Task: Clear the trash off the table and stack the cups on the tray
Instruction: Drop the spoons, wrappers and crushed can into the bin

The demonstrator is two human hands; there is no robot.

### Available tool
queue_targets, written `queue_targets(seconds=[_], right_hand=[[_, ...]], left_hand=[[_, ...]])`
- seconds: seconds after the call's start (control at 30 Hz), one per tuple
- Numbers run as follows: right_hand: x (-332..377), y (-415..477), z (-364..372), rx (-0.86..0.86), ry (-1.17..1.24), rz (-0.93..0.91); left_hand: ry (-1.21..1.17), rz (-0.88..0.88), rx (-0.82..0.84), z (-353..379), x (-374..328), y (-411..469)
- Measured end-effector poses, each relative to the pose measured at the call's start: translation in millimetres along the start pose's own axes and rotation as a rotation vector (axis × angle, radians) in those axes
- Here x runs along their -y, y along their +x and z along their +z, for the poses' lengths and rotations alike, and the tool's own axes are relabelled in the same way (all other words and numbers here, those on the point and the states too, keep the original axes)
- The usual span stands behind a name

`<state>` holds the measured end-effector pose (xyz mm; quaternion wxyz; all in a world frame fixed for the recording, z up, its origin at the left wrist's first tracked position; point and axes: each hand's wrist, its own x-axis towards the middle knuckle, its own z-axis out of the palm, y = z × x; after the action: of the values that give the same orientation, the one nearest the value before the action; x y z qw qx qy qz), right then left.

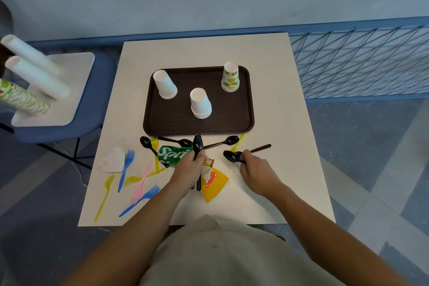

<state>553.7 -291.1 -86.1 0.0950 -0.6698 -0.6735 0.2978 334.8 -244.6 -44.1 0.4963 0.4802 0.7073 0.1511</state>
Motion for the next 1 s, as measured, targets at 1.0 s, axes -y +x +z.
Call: queue_targets(seconds=[1.0], right_hand=[[68,41,-7,0.182,0.900,0.387]], left_hand=[[-0.027,-0.010,-0.056,-25,6,-13]])
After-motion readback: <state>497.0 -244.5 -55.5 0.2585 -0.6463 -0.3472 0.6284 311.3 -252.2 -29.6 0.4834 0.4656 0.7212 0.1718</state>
